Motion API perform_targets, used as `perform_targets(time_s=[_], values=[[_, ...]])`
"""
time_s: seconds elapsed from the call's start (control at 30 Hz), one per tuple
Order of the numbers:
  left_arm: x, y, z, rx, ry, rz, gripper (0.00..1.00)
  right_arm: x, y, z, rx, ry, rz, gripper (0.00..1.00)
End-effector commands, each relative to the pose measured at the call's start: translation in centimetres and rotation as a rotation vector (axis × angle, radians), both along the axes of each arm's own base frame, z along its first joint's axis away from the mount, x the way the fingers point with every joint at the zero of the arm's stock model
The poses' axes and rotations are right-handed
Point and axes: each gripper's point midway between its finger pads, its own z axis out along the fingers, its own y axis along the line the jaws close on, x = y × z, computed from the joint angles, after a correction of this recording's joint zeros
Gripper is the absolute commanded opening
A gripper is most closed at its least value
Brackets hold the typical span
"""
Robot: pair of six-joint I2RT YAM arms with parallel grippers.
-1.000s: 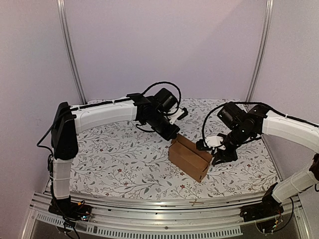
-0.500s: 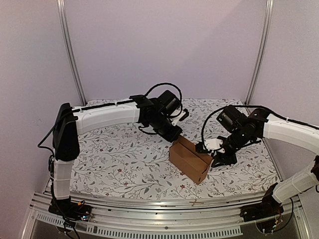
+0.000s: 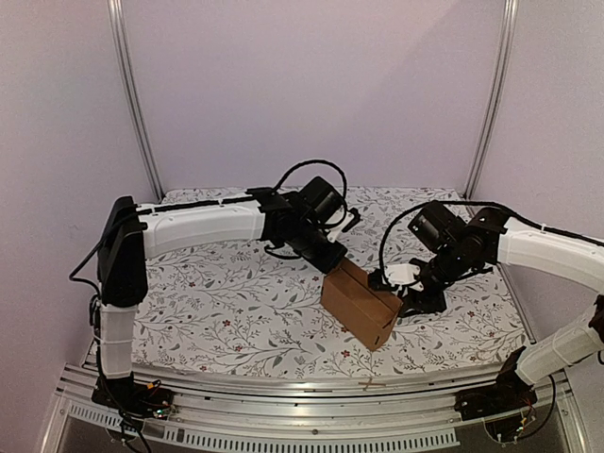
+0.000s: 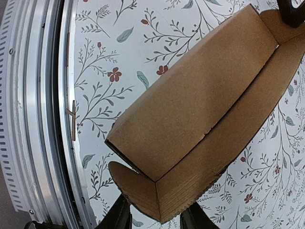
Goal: Fold the paper box
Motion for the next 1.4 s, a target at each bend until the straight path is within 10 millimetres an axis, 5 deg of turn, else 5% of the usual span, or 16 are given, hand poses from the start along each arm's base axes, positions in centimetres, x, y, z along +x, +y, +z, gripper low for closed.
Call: perform_targets(time_s=[0.0, 0.57, 1.37], values=[[-2.2, 1.5, -3.0, 0.092, 0.056, -0.002, 0.0, -0.1, 0.2, 0.2, -0.001, -0.03, -0.003, 0.33], [-2.2, 1.5, -1.6, 0.069, 0.033, -0.022, 0.0, 1.1, 0.5, -0.1, -0.019, -0.027, -0.082, 0.27], [-2.4, 1.9, -2.3, 0.082, 0.056, -0.008, 0.0, 1.0, 0.2, -0.1, -0.027, -0.039, -0.04, 0.27]])
